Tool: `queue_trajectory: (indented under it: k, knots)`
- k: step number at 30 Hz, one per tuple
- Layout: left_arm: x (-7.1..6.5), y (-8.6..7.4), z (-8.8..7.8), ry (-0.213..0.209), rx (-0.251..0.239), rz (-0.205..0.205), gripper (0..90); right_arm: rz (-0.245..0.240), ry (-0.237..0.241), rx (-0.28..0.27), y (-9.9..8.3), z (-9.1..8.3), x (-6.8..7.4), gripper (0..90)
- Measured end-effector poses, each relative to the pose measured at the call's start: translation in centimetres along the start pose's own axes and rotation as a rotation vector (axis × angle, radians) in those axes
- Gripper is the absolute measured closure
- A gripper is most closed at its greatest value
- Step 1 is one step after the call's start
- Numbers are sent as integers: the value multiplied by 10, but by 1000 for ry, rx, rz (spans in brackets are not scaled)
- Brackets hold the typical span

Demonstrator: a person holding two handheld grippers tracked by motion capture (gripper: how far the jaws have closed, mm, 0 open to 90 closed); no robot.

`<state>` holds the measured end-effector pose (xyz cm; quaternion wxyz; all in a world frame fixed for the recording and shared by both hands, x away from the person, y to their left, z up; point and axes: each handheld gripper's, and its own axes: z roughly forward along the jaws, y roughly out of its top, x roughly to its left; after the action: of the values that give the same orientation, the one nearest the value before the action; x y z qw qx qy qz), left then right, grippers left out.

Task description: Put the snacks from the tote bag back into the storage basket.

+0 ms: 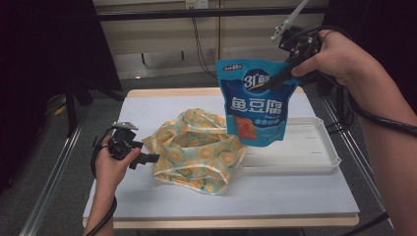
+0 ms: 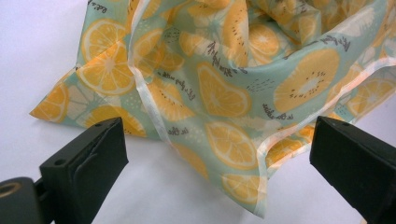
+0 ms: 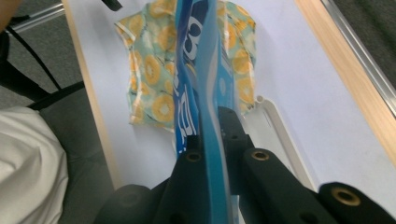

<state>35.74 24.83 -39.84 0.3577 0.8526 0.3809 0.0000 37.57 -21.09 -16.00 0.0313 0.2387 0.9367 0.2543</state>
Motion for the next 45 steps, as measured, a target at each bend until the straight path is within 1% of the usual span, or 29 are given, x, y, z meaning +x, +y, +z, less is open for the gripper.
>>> queue_trajectory:
  k: [1, 2, 4, 5, 6, 8, 9, 10, 14, 15, 16, 17, 18, 20, 21, 25, 26, 28, 29, 33, 36, 37, 39, 41, 42, 43, 44, 45]
  knots:
    - [0, 0, 0, 0, -3, 1, 38, 8, 4, 6, -1, -1, 0, 900]
    - [0, 0, 0, 1, -2, 1, 38, 12, -2, 7, -3, -1, -1, 900]
    - [-1, 0, 0, 2, -8, -3, 38, 9, 0, 8, -6, -2, -1, 900]
    - [-1, 0, 0, 2, -7, -3, 38, 12, -7, 8, -8, -3, -2, 900]
    - [-1, 0, -1, 3, -7, -3, 38, 10, 2, 11, -9, -3, -2, 900]
    - [-1, 0, -1, 1, -10, -4, 38, 15, -5, 7, -13, -4, -3, 900]
    - [-1, 0, -1, 3, -10, -4, 38, 15, 0, 9, -15, -5, -4, 900]
    - [-1, 1, -1, 4, -10, -2, 38, 20, -9, 8, -16, -6, -4, 900]
    - [-1, 0, -1, 3, -9, -4, 38, 24, -11, 11, -23, -8, -6, 900]
    - [-1, 0, -1, 3, -7, -2, 38, 33, -17, 9, -25, -8, -7, 900]
    - [-2, 0, -1, 5, -11, -3, 38, 37, -14, 7, -27, -9, -8, 900]
    - [-1, 0, -1, 3, -6, -3, 38, 37, -10, 10, -28, -9, -8, 900]
    - [-1, 1, 0, 3, -8, -3, 38, 38, -19, 10, -30, -9, -8, 900]
    - [-1, 1, 0, 6, -6, -1, 38, 40, -11, 20, -32, -9, -9, 900]
    - [-1, 1, -1, 4, -8, -1, 38, 44, -18, 19, -34, -9, -9, 900]
    - [-2, 1, -2, 3, -12, -3, 38, 41, -7, 25, -38, -8, -10, 900]
    - [-2, 1, -2, 3, -14, -1, 38, 43, -13, 25, -39, -8, -10, 900]
    - [-2, 1, -2, 2, -10, -1, 38, 42, -4, 26, -41, -8, -10, 900]
    - [-2, 1, -2, 3, -11, 0, 38, 45, -12, 22, -43, -8, -10, 900]
    - [-2, 1, -2, 4, -9, 0, 38, 46, -6, 23, -48, -6, -12, 900]
    - [-3, 1, -2, 2, -11, 0, 38, 59, -8, 26, -52, -3, -12, 900]
    - [-2, 1, -2, 2, -12, 1, 39, 51, -4, 29, -53, -2, -13, 900]
    - [-2, 1, -2, 7, -10, -1, 38, 59, -4, 25, -55, 0, -13, 900]
    - [-2, 1, -2, 3, -9, 1, 38, 55, -6, 24, -56, 2, -14, 900]
    - [-2, 1, -1, 0, -7, 0, 38, 51, 2, 25, -56, 3, -13, 900]
    - [-2, 1, -2, 1, -10, 3, 38, 49, 1, 27, -56, 4, -13, 900]
    - [-3, 1, -1, 4, -14, 2, 38, 55, -3, 27, -56, 4, -13, 900]
    - [-3, 1, -1, 3, -12, 0, 38, 50, 5, 27, -57, 3, -13, 900]
